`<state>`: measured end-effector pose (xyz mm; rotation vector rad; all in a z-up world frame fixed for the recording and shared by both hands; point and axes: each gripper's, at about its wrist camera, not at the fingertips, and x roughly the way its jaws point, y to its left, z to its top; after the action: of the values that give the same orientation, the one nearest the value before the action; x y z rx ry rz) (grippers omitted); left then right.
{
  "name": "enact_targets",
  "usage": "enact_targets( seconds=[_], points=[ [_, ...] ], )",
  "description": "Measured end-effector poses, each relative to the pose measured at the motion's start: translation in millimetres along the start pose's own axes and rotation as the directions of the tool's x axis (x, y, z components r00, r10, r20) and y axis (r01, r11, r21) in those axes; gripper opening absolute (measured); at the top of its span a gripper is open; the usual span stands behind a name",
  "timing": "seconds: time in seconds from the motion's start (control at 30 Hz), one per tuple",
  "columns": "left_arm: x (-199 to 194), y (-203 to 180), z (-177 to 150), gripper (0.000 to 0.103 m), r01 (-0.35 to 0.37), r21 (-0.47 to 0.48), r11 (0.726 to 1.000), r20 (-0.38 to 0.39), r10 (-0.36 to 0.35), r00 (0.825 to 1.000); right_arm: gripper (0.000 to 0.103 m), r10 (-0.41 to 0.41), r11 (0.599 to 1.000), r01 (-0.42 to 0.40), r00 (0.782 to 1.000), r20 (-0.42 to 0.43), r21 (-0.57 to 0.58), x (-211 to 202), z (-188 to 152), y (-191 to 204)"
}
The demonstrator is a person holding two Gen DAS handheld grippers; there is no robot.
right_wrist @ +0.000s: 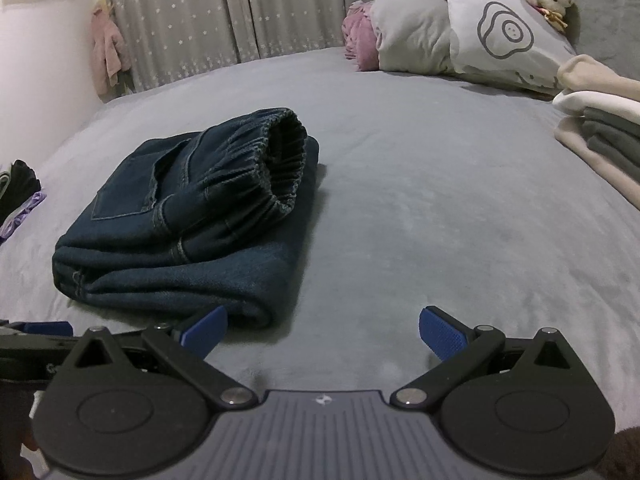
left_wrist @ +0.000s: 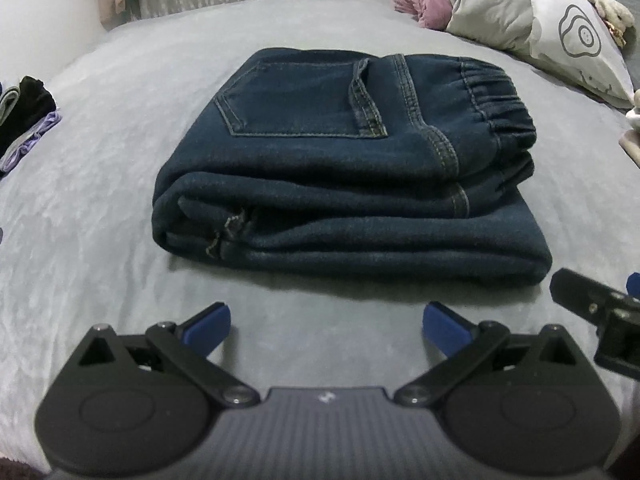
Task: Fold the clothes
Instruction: 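Open both grippers and withdraw from the folded jeans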
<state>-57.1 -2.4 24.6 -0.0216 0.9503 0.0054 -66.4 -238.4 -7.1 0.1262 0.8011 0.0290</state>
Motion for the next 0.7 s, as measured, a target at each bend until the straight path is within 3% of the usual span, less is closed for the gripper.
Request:
enact_targets(
  seconds=[0.7],
  points=[
    [-7.9,-0.5,0.8,0.103,-0.038,0.033,0.999,0.089,0.035,0.995,0.103,-0.001,1.000,0.002,0.999,-0.033,0.016,8.4,-0.8,-5.4]
  ],
)
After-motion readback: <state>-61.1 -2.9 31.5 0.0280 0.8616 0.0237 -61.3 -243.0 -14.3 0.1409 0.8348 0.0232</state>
